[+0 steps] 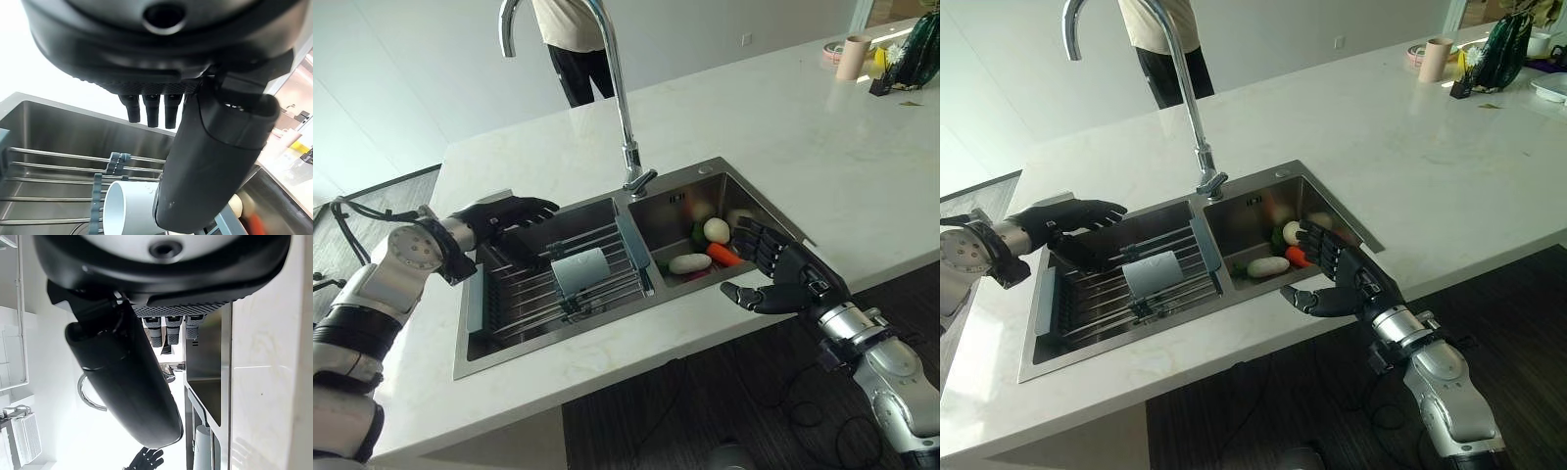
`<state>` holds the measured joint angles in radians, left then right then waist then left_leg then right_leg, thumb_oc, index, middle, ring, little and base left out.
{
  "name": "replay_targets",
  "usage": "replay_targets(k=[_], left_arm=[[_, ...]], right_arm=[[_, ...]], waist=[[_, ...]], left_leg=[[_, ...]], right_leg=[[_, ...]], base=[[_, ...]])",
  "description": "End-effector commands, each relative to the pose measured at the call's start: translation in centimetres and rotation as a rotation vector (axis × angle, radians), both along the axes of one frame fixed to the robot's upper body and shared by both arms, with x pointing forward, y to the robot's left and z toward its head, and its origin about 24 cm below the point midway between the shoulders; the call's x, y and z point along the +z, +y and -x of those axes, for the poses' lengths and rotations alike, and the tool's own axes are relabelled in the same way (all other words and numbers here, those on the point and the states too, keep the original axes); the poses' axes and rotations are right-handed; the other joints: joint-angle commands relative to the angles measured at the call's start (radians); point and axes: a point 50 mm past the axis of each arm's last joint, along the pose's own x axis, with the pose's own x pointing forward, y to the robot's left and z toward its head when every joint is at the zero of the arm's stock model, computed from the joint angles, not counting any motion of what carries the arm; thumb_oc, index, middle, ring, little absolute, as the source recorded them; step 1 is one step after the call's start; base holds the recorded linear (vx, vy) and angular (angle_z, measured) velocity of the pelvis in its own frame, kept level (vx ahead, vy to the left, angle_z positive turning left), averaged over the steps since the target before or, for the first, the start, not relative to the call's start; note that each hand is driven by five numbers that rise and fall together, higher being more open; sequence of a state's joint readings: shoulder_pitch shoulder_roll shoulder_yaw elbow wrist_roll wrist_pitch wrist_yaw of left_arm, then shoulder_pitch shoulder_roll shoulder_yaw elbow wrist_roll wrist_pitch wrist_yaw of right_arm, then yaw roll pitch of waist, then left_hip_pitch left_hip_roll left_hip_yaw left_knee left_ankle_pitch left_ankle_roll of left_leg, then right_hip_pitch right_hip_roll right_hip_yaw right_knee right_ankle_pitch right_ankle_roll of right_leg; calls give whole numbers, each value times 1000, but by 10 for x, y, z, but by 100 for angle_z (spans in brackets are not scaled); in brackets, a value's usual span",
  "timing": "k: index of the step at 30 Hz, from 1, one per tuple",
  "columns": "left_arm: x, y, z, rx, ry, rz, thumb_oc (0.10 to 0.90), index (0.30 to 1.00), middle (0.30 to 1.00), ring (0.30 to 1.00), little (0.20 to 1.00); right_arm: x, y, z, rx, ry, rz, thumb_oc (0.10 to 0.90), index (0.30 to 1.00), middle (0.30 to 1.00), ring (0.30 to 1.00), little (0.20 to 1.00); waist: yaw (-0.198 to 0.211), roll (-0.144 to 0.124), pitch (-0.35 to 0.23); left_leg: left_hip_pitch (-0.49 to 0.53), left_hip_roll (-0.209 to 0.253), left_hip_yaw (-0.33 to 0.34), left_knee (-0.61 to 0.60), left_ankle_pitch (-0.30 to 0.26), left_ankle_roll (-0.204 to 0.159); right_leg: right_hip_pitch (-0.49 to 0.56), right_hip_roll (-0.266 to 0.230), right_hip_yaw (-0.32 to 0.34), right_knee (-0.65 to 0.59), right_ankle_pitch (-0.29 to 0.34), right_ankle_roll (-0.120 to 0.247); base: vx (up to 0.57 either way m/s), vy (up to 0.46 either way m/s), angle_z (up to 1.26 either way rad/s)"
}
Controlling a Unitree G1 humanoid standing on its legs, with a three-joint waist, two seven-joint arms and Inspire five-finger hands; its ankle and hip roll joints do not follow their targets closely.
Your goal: Place the dishes in the dishwasher.
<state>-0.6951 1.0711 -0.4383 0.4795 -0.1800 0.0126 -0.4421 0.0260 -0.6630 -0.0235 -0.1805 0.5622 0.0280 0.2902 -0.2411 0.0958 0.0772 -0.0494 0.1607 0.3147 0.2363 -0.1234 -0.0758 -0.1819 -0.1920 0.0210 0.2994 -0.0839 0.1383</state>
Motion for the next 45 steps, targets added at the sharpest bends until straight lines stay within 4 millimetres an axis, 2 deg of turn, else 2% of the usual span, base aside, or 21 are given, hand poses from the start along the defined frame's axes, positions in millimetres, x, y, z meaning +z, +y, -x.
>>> replay_targets(k=[1, 17, 39, 45], left_arm=[[63, -2, -9, -7, -251, 10, 800, 900, 900, 900, 900], [33, -6, -17, 13, -155, 71, 800, 900, 900, 900, 900], [7, 14, -15, 103, -75, 133, 800, 900, 900, 900, 900], [-7, 24, -12, 138, -25, 150, 800, 900, 900, 900, 900]], right_arm=[[57, 0, -5, 37, -295, -24, 800, 900, 900, 900, 900], [56, 1, -4, 57, -293, -20, 800, 900, 900, 900, 900], [57, -1, -4, 65, -285, -13, 800, 900, 900, 900, 900], [57, -1, -4, 74, -281, -5, 800, 900, 900, 900, 900]], waist=[[3, 20, -66], [-26, 15, -55], [-38, 11, -58], [-44, 13, -56]], left_leg=[[-17, 34, -88, 64, -33, -6], [4, 34, -66, 64, -43, -1], [15, 38, -52, 64, -43, -1], [15, 38, -46, 64, -42, -1]], right_leg=[[37, 17, -27, 1, -15, 27], [40, 25, -4, 1, -15, 28], [41, 27, 0, 1, -11, 25], [38, 27, 5, 1, -10, 26]], base=[[29, -2, -11], [15, 4, -6], [-1, 0, -1], [2, 4, -2]])
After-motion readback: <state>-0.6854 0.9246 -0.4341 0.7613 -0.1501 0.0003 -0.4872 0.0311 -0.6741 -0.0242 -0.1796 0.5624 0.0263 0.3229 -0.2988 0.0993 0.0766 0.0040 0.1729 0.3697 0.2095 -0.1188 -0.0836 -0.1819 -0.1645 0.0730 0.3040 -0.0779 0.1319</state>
